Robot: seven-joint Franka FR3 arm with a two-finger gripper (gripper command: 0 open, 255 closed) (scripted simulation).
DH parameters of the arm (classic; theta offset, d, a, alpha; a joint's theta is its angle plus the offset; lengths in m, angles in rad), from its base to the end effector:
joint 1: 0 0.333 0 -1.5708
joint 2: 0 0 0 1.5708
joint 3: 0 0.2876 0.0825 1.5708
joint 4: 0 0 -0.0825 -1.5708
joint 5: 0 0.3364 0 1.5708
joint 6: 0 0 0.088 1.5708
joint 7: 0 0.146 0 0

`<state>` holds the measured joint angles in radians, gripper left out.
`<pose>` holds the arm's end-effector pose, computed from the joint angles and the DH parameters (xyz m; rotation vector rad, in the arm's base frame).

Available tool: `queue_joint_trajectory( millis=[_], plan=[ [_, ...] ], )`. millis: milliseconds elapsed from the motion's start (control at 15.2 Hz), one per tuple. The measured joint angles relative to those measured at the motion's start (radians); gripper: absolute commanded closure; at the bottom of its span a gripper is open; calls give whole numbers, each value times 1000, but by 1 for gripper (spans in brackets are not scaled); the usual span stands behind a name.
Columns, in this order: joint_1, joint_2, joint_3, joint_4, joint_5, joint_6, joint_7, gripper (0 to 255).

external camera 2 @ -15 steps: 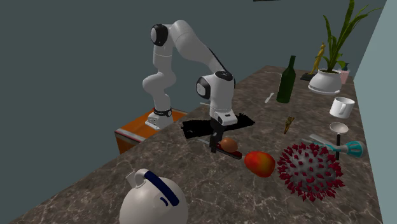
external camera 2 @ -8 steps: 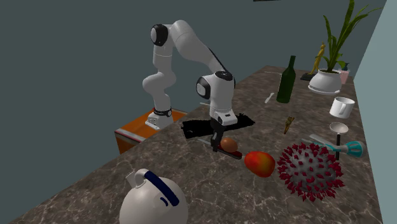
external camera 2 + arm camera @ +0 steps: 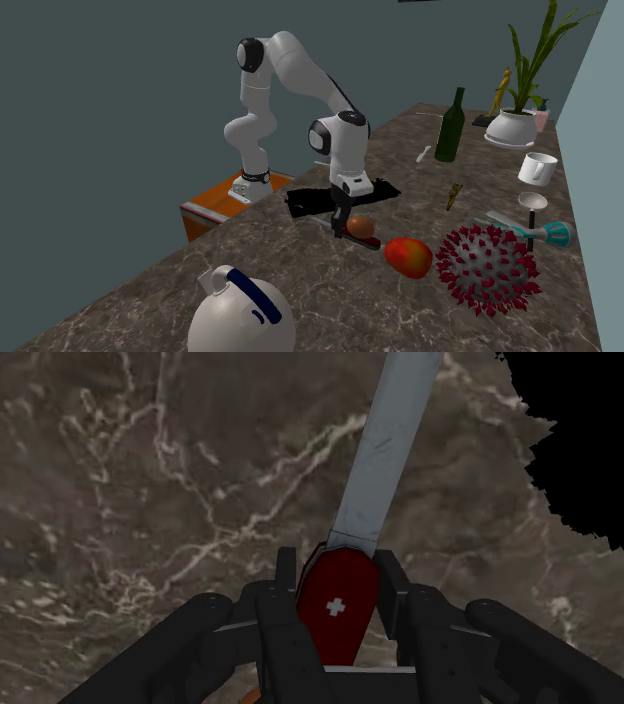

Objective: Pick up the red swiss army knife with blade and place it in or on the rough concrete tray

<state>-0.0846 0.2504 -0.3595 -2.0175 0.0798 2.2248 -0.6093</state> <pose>0.4948 -0.2272 0.2971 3.1264 0.1955 -0.0538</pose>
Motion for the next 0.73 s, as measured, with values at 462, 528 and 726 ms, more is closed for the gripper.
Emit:
queue_joint_trajectory(
  millis=[462, 528, 726],
  plan=[
    [6, -45, -6, 31, -21, -73, 13, 255],
    [7, -51, -7, 37, -24, -85, 15, 255],
    [8, -73, -9, 56, -34, -123, 20, 255]
  ],
)
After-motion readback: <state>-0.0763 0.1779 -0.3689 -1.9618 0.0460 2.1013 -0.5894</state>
